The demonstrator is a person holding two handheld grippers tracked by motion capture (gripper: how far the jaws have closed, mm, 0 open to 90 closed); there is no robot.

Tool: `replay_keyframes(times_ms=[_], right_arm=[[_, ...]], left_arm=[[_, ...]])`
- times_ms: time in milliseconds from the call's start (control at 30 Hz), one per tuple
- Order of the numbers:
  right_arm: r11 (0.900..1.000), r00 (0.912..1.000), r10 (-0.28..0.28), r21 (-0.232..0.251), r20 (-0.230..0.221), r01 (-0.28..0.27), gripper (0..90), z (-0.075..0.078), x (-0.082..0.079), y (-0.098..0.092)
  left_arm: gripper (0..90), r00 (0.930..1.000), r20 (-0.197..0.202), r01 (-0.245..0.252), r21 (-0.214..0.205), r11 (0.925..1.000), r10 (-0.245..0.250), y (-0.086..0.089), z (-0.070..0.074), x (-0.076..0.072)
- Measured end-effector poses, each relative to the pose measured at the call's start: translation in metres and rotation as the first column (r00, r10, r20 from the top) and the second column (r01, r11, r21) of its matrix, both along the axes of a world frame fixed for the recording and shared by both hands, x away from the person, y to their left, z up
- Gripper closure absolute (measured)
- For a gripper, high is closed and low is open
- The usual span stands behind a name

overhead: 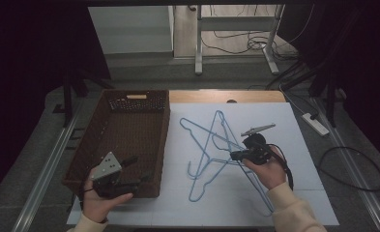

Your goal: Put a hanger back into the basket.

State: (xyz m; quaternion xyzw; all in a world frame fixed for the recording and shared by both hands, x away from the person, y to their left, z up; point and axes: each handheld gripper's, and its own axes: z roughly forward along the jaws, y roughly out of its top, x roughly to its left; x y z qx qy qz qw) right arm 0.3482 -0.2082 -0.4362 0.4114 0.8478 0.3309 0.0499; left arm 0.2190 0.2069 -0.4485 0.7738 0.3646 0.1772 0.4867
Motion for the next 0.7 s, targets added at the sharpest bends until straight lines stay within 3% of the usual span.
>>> replay_keyframes(times_ms=[333, 700], right_arm=[[0.9878, 0.9977, -0.050, 0.150, 0.047, 0.042, 87.8, 0.015, -0.004, -0.009], [0.9707, 0.9943, -0.058, 0.238, 0.090, 0.035, 87.8, 0.021, -0.008, -0.011]], left_arm=[[29.2, 1.0000, 0.003, 0.006, 0.002, 1.0000, -0.006, -0.002, 0.002, -0.001], [29.2, 0.9999, -0.007, 0.010, 0.015, 0.9998, -0.010, -0.007, 0.001, 0.000]])
